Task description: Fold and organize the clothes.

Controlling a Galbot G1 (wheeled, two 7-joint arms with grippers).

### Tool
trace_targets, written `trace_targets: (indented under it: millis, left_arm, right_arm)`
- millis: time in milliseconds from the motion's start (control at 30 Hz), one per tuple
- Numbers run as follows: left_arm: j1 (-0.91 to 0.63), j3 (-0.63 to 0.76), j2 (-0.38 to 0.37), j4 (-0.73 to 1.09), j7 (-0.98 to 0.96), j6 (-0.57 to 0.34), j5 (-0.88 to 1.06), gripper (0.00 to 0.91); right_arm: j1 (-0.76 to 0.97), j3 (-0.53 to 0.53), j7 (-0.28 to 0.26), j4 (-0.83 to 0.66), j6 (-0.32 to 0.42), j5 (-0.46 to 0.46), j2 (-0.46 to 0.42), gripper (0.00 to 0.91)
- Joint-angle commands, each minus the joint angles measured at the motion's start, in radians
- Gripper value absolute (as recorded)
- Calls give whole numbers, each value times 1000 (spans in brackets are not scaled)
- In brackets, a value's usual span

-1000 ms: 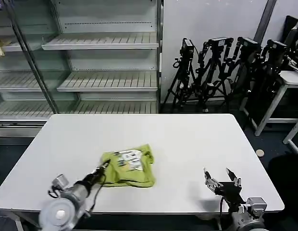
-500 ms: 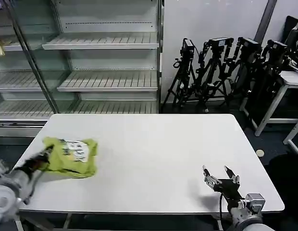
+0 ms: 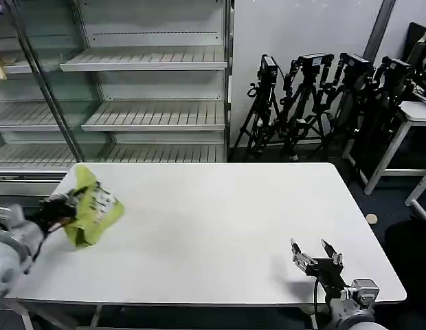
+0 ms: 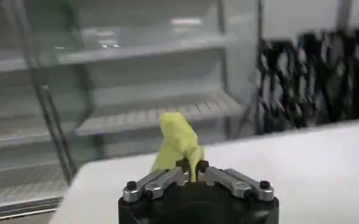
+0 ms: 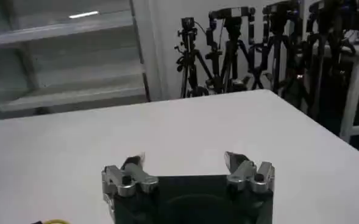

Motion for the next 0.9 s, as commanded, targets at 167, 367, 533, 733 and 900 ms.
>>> trace_targets:
  millis: [167, 367, 533, 733, 900]
  left_arm:
    - [-331, 648, -259, 19, -56, 47, 335, 30]
    - [-448, 753, -324, 62, -88, 73, 256, 20]
    - [-483, 820, -382, 138, -120, 73, 252, 30]
    - [-530, 879, -479, 187, -164, 73, 239, 30]
    - [-573, 916, -602, 240, -204, 73, 241, 40]
  right_arm:
    - [-25, 9, 1, 18, 1, -27, 16, 907]
    - [-38, 10, -2, 21, 4, -39, 31, 907]
    - [-39, 13, -2, 24, 4, -38, 32, 907]
    - [-33, 16, 0, 29, 1, -36, 32, 907]
    - [-32, 11, 4, 40, -6, -39, 33, 907]
